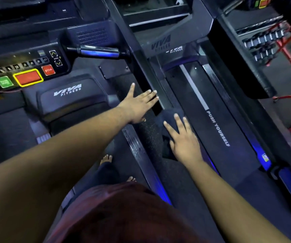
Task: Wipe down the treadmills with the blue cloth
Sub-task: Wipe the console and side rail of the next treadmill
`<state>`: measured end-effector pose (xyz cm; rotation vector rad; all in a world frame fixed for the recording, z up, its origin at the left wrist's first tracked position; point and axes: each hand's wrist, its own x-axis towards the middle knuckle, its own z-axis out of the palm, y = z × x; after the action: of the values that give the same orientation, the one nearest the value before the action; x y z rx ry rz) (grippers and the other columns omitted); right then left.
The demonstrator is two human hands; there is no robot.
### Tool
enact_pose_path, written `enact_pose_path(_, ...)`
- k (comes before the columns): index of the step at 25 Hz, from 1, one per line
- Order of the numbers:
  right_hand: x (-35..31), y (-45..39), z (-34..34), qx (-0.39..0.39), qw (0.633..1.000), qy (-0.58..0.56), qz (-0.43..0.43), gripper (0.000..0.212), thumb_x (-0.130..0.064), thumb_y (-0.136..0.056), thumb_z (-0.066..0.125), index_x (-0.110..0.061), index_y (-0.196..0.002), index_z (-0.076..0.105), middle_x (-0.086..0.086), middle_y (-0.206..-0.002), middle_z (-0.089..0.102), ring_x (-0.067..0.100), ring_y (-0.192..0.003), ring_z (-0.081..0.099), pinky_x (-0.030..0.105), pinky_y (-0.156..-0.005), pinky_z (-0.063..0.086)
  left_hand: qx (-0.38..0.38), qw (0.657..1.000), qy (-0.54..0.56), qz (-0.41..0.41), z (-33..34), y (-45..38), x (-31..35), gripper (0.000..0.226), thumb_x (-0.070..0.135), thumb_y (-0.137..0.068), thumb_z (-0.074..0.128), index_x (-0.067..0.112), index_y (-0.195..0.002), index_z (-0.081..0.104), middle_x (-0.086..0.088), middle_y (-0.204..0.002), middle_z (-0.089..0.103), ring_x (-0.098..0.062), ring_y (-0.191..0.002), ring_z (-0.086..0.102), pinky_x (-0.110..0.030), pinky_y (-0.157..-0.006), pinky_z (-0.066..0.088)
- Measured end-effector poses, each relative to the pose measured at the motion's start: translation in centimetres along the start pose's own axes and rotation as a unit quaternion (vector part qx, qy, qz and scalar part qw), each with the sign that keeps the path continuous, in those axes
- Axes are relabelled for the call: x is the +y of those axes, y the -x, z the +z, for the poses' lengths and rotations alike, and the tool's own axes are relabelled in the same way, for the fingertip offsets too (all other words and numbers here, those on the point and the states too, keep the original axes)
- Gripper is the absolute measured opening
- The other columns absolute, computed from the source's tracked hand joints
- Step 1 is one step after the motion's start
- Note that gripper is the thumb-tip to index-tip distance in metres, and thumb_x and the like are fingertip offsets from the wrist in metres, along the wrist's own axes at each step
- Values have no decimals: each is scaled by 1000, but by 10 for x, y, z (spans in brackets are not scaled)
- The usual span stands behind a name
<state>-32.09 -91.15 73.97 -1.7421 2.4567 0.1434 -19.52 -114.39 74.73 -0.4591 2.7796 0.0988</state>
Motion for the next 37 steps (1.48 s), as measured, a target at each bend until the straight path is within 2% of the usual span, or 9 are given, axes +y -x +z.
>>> enact_pose_path(3, 8, 27, 4, -25, 999, 24, 22, 86, -29, -83, 68, -42, -154, 21, 3, -168, 4, 34, -152, 13, 54, -110, 40, 17, 1000, 3, 7, 8, -2, -3, 104, 47, -88, 64, 19, -157, -9, -3, -166, -14, -18, -153, -6, -75, -108, -4)
enact_pose_path(7, -27, -68, -10, -32, 997, 69, -7, 69, -31, -95, 54, -41, -155, 20, 2, -168, -8, 38, -153, -1, 60, -112, 33, 44, 999, 22, -17, 5, -13, -35, 104, 45, -88, 65, 18, -157, -7, -3, -166, -13, -18, -153, -7, -75, -109, -3)
enact_pose_path(12, -37, -84, -11, -41, 992, 119, 1, 68, -26, -89, 62, -37, -151, 36, -2, -168, -6, 35, -153, 0, 60, -111, 35, 47, 999, 13, 16, 10, -24, -81, 103, 40, -89, 65, 21, -157, -11, -1, -166, -15, -19, -153, -6, -76, -108, -2)
enact_pose_path(17, -25, -69, -14, -59, 978, 187, -73, 59, -27, -85, 69, -31, -142, 52, 0, -168, 4, 39, -153, 1, 64, -110, 33, 77, 995, 68, 1, 22, -26, -106, 102, 37, -90, 65, 22, -157, -10, -4, -166, -15, -20, -153, -7, -74, -112, 1)
enact_pose_path(24, -86, -234, -25, -51, 965, 253, -49, 61, -41, -96, 50, -32, -154, 31, 2, -166, -15, 41, -151, -13, 75, -107, 22, 128, 988, 67, -49, 20, -54, -148, 103, 37, -86, 67, 14, -157, -4, -6, -167, -7, -21, -154, -3, -66, -117, -2)
enact_pose_path(28, -75, -187, -23, -89, 957, 262, -85, 46, -34, -92, 60, -28, -137, 57, 2, -168, -2, 38, -150, -18, 73, -104, 31, 105, 990, 85, -41, 21, -54, -145, 107, 42, -84, 68, 15, -157, -6, -7, -166, -9, -21, -154, -5, -71, -114, -3)
enact_pose_path(31, -34, -85, -16, -85, 962, 226, -127, 49, -34, -79, 76, -27, -127, 67, 0, -166, 15, 33, -154, -7, 70, -106, 31, 109, 988, 111, -9, 28, -43, -113, 108, 49, -84, 65, 17, -157, -7, -8, -166, -14, -22, -153, -7, -76, -110, -5)
enact_pose_path(33, -14, -44, -17, -73, 976, 174, -112, 65, -38, -76, 78, -32, -137, 57, -3, -166, 14, 33, -154, -1, 68, -107, 33, 108, 987, 117, 8, 32, -35, -87, 106, 54, -86, 62, 17, -157, -9, -10, -165, -17, -23, -153, -9, -75, -111, -3)
enact_pose_path(37, -25, -96, -24, -55, 996, 53, -36, 81, -35, -86, 65, -45, -154, 20, -1, -168, -5, 33, -154, -6, 66, -110, 32, 121, 980, 154, -27, 31, -29, -47, 100, 50, -90, 61, 17, -157, -5, -10, -165, -17, -24, -153, -8, -75, -112, 1)
